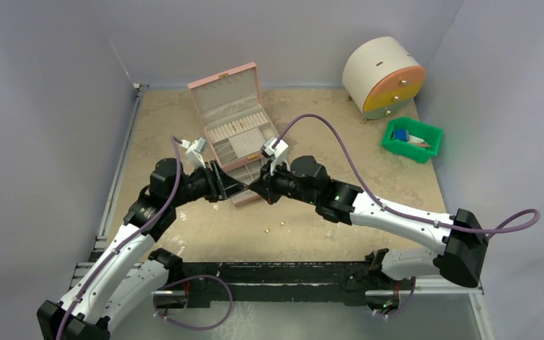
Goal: Organize the mixed jewelry
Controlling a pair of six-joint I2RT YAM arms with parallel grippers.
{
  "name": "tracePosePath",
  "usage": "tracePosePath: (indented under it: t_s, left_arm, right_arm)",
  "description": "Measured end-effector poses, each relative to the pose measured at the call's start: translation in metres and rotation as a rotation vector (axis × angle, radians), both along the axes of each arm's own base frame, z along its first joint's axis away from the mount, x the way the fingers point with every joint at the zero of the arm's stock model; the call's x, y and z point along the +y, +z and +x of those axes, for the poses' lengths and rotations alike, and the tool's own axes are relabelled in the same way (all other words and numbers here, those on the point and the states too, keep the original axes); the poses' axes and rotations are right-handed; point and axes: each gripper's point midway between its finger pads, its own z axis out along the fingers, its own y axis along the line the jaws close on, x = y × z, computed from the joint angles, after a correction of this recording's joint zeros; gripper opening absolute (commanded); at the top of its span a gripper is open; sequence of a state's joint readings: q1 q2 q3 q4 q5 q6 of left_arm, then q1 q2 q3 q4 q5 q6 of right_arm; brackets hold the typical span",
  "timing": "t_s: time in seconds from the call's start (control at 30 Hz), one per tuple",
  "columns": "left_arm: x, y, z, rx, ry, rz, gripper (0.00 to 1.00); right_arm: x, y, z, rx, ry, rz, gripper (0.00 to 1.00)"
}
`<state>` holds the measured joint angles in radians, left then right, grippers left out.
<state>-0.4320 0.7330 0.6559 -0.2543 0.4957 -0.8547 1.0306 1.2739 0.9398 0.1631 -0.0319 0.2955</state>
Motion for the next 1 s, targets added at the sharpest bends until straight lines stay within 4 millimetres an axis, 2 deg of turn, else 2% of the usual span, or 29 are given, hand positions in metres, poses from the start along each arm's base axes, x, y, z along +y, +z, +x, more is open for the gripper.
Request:
tracePosePath:
  t_s: [0.57, 0.77, 1.0]
  left_arm:
    - [-0.0018, 0.0019, -0.0023, -0.001, -0.016, -0.01, 0.19]
    - [-0.0023, 0.0024, -0.0032, 0.003, -0.02, -0.014, 0.0]
    - [-0.0026, 0.0034, -0.0041, 0.003, -0.019, -0.025, 0.0]
  right_arm:
    - [0.0065, 0.0084, -0.006, -0.009, 0.023, 0.025, 0.0]
    - [0.0066, 0.0092, -0.0054, -0.008, 0.018, 0.028, 0.0]
    - [0.0069, 0.0109, -0.0056, -0.005, 0.016, 0.037, 0.0]
